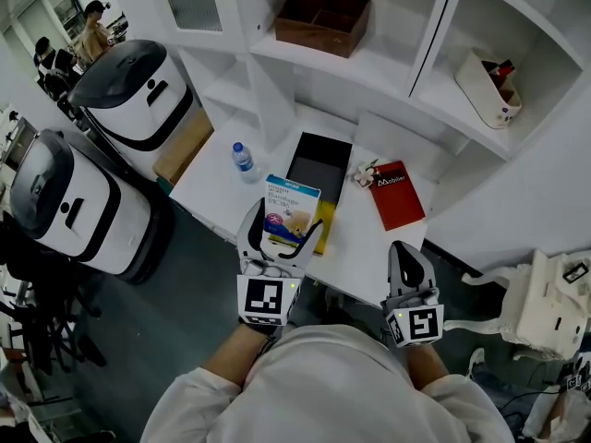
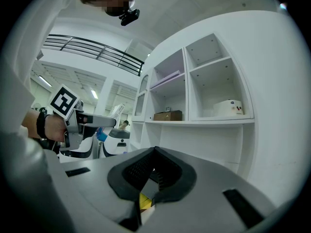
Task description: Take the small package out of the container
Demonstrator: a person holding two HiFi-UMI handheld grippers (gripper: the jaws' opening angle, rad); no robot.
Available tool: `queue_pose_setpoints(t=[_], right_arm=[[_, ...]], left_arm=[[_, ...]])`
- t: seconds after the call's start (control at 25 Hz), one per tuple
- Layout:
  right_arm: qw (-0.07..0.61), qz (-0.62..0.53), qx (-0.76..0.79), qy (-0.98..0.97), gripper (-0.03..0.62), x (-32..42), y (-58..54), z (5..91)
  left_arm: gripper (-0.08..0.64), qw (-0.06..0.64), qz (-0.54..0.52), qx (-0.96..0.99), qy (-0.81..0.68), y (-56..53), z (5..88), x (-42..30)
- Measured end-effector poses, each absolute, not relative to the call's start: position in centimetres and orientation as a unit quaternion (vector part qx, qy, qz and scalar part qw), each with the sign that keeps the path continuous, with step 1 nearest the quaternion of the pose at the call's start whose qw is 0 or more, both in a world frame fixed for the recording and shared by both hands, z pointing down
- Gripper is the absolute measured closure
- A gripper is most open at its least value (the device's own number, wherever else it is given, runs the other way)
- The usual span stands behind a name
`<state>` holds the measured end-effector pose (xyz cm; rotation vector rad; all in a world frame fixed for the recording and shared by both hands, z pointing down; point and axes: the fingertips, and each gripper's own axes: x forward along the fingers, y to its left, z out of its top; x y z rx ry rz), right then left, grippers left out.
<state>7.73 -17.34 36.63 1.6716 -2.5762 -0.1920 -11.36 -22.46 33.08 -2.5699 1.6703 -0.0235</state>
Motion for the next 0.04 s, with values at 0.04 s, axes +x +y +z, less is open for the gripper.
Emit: queue_pose_setpoints(t=[0.04], right_arm=[[0.033, -0.062, 0.543, -0.837, 0.569, 7.81, -17.35, 36.65]], left_arm=[[0.127, 0.038, -0.008, -0.838, 0.545, -22.47, 33.11, -11.28]])
